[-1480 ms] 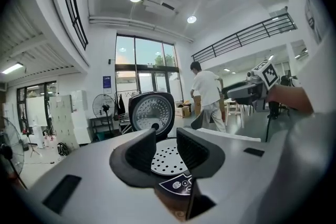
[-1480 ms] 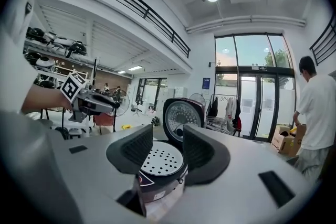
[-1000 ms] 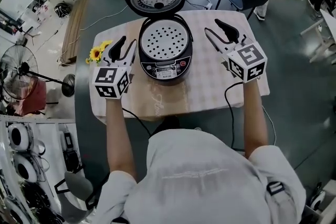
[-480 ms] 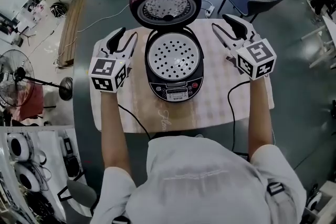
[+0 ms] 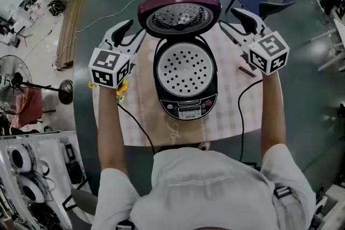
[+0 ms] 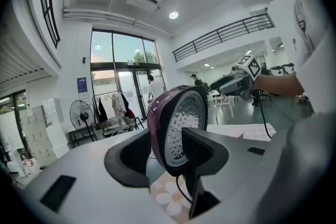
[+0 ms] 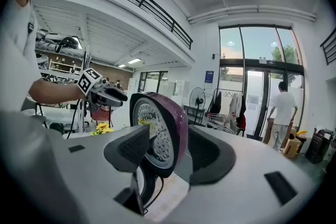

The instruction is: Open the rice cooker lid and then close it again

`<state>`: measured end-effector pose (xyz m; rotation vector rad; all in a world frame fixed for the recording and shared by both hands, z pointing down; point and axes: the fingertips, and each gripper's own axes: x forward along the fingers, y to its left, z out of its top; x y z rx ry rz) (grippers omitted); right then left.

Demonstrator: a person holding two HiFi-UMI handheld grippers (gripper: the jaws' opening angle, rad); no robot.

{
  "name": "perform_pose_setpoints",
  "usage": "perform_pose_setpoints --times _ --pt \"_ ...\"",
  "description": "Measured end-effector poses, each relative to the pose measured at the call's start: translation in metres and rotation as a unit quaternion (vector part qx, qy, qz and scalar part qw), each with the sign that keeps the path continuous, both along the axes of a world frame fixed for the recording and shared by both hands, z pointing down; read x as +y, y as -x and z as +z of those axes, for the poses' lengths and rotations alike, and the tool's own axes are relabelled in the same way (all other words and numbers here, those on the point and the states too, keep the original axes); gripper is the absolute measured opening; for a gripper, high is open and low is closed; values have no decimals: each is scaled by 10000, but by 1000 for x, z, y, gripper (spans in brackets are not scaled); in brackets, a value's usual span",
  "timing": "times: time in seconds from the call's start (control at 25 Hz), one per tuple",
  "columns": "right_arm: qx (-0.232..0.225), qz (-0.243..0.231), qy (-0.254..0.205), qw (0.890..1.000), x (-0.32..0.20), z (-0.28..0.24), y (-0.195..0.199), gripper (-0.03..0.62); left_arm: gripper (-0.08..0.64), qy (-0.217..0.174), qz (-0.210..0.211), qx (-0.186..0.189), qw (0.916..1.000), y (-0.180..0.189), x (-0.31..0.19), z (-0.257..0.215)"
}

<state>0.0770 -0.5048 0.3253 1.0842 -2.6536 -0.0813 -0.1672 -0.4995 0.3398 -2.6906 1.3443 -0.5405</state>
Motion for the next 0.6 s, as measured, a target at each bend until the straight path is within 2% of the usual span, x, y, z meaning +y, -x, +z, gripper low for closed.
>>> perform_pose_setpoints --times 0.36,0.6 --pt "8 -265 68 9996 -40 4 18 279 218 180 393 -202 9989 -3 -35 6" --pt "152 -626 155 9978 -49 14 30 279 218 248 787 -86 9965 -12 -42 5"
